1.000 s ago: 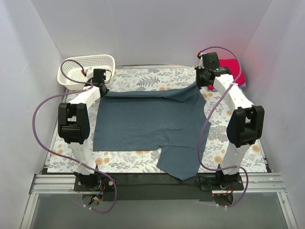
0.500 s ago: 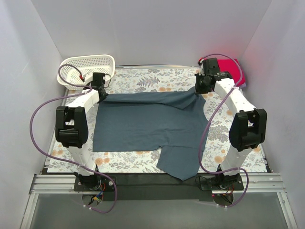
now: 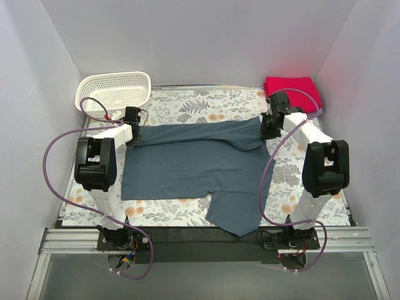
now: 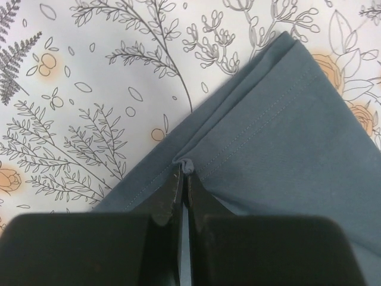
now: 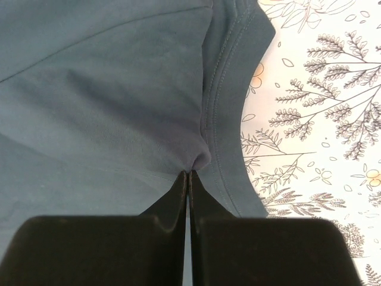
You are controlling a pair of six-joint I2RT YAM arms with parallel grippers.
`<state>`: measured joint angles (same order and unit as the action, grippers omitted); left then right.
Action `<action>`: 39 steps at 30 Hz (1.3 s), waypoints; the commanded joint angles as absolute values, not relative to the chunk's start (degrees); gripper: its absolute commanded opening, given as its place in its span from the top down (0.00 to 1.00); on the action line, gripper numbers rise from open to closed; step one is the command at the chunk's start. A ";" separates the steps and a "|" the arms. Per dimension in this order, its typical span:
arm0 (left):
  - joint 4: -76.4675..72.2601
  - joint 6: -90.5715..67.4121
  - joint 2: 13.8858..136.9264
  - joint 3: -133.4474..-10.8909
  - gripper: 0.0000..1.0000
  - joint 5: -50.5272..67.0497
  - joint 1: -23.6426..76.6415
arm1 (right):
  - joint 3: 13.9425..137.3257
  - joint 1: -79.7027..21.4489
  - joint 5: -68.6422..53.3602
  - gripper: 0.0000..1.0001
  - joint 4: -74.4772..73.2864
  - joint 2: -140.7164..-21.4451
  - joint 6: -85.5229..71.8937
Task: Fold and stack the t-shirts
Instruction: Fold the tshirt
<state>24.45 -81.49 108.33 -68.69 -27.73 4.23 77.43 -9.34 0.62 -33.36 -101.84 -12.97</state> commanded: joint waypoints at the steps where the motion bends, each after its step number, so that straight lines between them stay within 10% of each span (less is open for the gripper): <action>1: 24.26 -83.76 107.76 -67.50 1.00 -31.64 3.60 | 76.47 -9.32 0.45 0.99 -29.88 -102.04 -13.71; 36: 24.43 -80.60 104.33 -68.29 0.91 -33.75 3.69 | 68.38 -9.75 -8.52 0.99 -30.15 -94.75 -14.59; 39: 24.43 -80.25 100.47 -67.59 0.79 -34.01 3.60 | 70.13 -9.41 -6.95 0.78 -29.97 -93.61 -13.36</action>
<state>24.43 -79.72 107.20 -68.18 -31.09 4.23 68.38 -9.50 -6.61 -31.44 -95.68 -14.59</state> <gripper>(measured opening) 0.168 0.179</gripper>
